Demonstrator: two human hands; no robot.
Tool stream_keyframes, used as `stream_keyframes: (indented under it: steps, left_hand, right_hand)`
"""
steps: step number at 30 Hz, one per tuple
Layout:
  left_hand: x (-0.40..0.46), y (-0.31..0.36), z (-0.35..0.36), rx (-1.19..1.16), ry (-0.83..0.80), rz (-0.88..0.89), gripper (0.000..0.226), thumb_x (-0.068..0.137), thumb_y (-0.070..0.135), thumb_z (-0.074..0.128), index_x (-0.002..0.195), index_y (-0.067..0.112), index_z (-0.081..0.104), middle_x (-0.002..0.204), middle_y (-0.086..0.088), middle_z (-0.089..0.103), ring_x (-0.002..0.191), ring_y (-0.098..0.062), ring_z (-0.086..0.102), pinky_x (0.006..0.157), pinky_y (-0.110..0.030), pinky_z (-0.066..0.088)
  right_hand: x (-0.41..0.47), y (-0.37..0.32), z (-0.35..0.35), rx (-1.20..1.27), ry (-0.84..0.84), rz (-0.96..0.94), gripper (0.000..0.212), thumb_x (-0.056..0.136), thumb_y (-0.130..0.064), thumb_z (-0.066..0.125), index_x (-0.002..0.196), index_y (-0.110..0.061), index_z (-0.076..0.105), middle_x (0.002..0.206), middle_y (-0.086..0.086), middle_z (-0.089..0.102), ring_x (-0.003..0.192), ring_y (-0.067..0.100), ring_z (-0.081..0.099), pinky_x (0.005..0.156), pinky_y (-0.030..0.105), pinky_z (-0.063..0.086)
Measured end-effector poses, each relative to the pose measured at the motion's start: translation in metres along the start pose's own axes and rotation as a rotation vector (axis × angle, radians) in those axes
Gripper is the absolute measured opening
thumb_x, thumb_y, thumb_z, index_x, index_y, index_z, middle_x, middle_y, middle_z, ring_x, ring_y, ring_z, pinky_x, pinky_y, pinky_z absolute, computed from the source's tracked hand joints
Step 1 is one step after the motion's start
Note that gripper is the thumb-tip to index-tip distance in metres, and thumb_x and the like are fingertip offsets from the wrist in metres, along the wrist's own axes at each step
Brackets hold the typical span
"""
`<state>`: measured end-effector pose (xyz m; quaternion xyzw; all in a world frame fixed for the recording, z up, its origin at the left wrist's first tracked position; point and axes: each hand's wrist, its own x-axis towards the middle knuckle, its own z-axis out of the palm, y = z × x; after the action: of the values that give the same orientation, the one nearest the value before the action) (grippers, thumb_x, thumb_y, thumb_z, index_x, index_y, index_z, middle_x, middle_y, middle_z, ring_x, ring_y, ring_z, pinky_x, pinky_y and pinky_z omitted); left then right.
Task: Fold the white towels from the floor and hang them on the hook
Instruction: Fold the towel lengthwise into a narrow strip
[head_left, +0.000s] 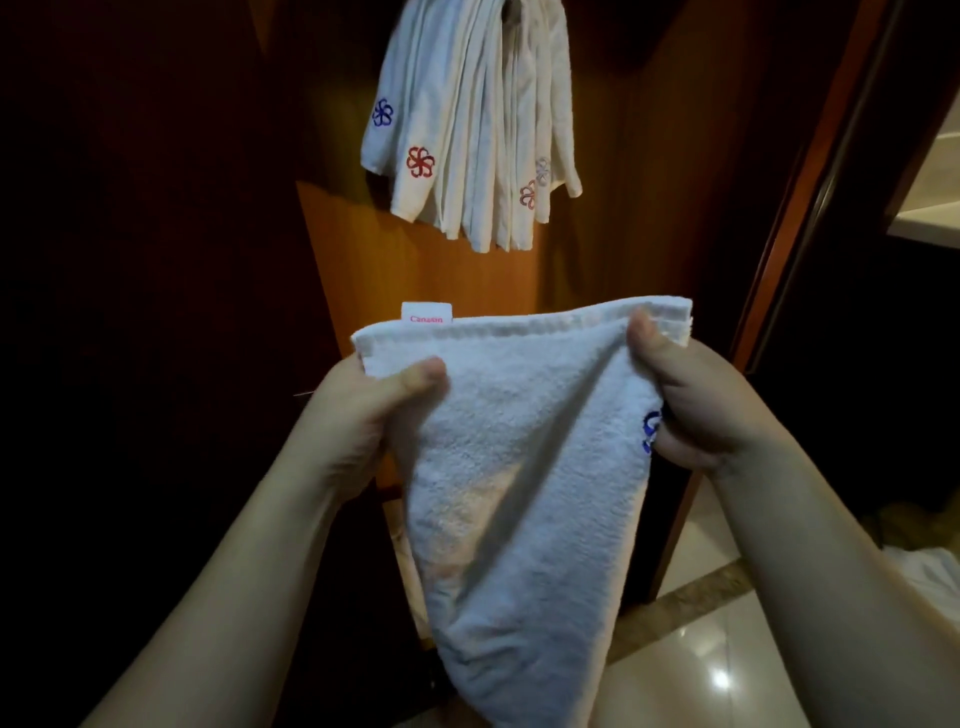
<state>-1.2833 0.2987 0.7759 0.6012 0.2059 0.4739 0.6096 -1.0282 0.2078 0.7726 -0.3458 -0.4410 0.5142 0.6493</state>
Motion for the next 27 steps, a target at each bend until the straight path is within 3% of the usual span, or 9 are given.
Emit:
stream_keyframes:
  steps: [5,13,16,19,21,23,25,27]
  left_hand:
    - [0.002,0.0,-0.011,0.058,0.02,-0.076,0.026,0.081,0.04,0.07,0.095,0.023,0.082,0.105,-0.009,0.077,0.097,-0.024,0.075,0.075,-0.028,0.059]
    - [0.012,-0.03,-0.017,-0.092,0.02,-0.218,0.026,0.083,0.032,0.066,0.096,0.015,0.082,0.105,-0.011,0.077,0.098,-0.023,0.074,0.077,-0.03,0.059]
    - [0.014,-0.056,-0.015,-0.138,0.131,-0.384,0.021,0.089,0.026,0.068,0.097,0.011,0.079,0.105,-0.013,0.077,0.096,-0.024,0.075,0.069,-0.03,0.06]
    - [0.01,-0.089,-0.004,-0.162,0.373,-0.463,0.017,0.098,0.016,0.06,0.101,0.006,0.074,0.1,-0.017,0.077,0.084,-0.025,0.076,0.062,-0.031,0.061]
    - [-0.002,-0.114,0.006,-0.068,0.53,-0.423,0.016,0.101,0.018,0.059,0.105,0.009,0.072,0.106,-0.017,0.075,0.092,-0.027,0.074,0.079,-0.041,0.062]
    - [-0.021,-0.129,0.021,0.12,0.607,-0.371,0.02,0.102,0.028,0.057,0.103,0.019,0.074,0.106,-0.007,0.076,0.101,-0.024,0.072,0.094,-0.047,0.056]
    - [-0.043,-0.13,0.039,0.22,0.614,-0.324,0.024,0.103,0.039,0.054,0.108,0.028,0.075,0.106,0.005,0.075,0.101,-0.012,0.071,0.09,-0.036,0.057]
    - [-0.056,-0.127,0.051,0.23,0.577,-0.315,0.025,0.102,0.044,0.053,0.111,0.033,0.074,0.102,0.011,0.076,0.095,-0.002,0.071,0.078,-0.02,0.055]
  right_hand:
    - [-0.004,-0.002,0.001,-0.124,0.025,0.003,0.041,0.083,-0.049,0.067,0.109,-0.018,0.078,0.12,0.015,0.072,0.113,0.031,0.069,0.083,0.036,0.059]
    - [0.011,0.023,-0.033,-0.152,0.013,0.117,0.056,0.079,-0.054,0.08,0.118,-0.015,0.074,0.126,0.017,0.069,0.118,0.032,0.066,0.088,0.039,0.058]
    - [0.019,0.05,-0.039,-0.272,0.169,0.207,0.056,0.077,-0.057,0.08,0.112,-0.014,0.076,0.12,0.016,0.072,0.112,0.033,0.069,0.098,0.05,0.053]
    - [0.019,0.082,-0.032,-0.399,0.364,0.294,0.047,0.087,-0.054,0.066,0.103,-0.01,0.076,0.106,0.015,0.076,0.099,0.033,0.073,0.101,0.055,0.051]
    - [0.013,0.106,-0.019,-0.509,0.51,0.336,0.052,0.092,-0.06,0.057,0.104,-0.012,0.074,0.094,0.015,0.076,0.086,0.037,0.073,0.088,0.051,0.058]
    - [0.0,0.13,0.001,-0.58,0.652,0.325,0.05,0.097,-0.063,0.048,0.11,-0.021,0.071,0.089,0.003,0.074,0.081,0.024,0.071,0.079,0.042,0.059]
    - [-0.017,0.148,0.022,-0.598,0.676,0.268,0.045,0.102,-0.058,0.041,0.115,-0.025,0.067,0.098,-0.005,0.072,0.092,0.013,0.068,0.085,0.037,0.056]
    - [-0.033,0.159,0.038,-0.577,0.637,0.233,0.037,0.103,-0.056,0.037,0.116,-0.032,0.062,0.101,-0.01,0.07,0.096,0.005,0.066,0.083,0.025,0.052]
